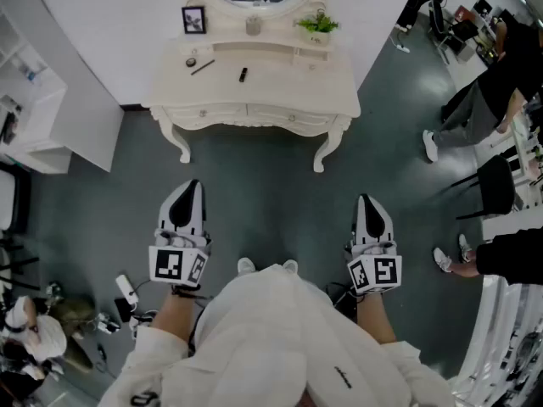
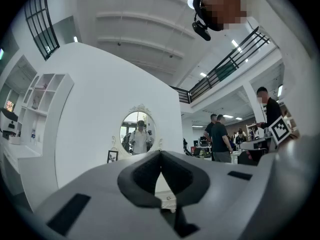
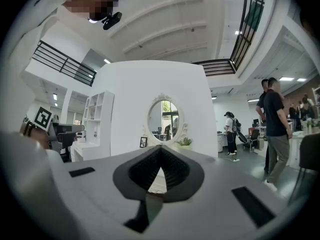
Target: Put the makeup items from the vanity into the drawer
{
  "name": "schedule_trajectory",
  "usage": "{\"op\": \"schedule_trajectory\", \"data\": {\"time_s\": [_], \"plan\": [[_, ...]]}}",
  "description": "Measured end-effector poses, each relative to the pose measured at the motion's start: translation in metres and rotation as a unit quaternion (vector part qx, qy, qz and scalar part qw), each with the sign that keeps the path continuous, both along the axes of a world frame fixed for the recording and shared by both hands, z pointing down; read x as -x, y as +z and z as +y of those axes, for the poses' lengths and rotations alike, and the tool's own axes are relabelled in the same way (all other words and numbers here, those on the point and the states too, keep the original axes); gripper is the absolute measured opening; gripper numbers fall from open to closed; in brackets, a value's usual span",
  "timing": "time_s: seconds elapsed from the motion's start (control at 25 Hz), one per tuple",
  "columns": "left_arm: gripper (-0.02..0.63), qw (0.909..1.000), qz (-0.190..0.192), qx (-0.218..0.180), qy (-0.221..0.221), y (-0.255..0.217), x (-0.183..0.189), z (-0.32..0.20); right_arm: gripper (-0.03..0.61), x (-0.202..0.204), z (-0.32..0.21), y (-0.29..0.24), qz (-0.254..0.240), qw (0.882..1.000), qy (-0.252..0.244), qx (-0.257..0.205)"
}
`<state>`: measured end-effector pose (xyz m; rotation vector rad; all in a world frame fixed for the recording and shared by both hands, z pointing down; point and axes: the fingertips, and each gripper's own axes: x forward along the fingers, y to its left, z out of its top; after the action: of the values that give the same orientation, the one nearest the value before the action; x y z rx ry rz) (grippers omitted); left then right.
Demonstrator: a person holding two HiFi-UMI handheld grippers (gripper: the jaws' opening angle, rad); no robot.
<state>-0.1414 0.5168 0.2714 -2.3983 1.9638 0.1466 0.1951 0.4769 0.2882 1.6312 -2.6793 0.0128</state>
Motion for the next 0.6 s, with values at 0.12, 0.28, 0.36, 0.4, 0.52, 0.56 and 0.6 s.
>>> {"op": "schedule_trajectory", "data": {"time_s": [0.12,0.28,0.36,0.4,0.52,0.56,0.6], "plan": [[0.025,1.0,0.001,-0.002,0.0,-0.0007,-0.0005,0.0001,0.017,0.0003,0.0012,0.0002,-0.003,1.0,-0.001,-0.001],[0.025,1.0,0.001,-0.002,0.002,-0.0021,-0.0021,0.0007,0.017,-0.0013,0.0048,0.0,-0.009,1.0,0.004,-0.002],[0.025,1.0,0.001,-0.004,0.003,-0.0035,-0.0029,-0.0001,0.017,-0.0016,0.0055,-0.0001,-0.01,1.0,0.003,-0.001],[0.025,1.0,0.002,-0.004,0.004,-0.004,-0.0033,-0.0009,0.017,-0.0013,0.0058,-0.0002,-0.011,1.0,0.001,0.0],[0.026,0.9999,0.003,-0.005,0.008,-0.0057,-0.005,-0.0039,0.017,-0.0008,0.0058,-0.0012,-0.019,1.0,-0.003,0.0],[0.026,0.9999,0.004,-0.006,0.01,-0.0058,-0.0057,-0.0049,0.017,-0.0006,0.0057,-0.0009,-0.021,1.0,-0.004,0.0],[0.026,0.9999,0.004,-0.006,0.011,-0.0055,-0.006,-0.0057,0.017,0.0,0.0057,-0.0001,-0.023,1.0,-0.005,0.001]]}}
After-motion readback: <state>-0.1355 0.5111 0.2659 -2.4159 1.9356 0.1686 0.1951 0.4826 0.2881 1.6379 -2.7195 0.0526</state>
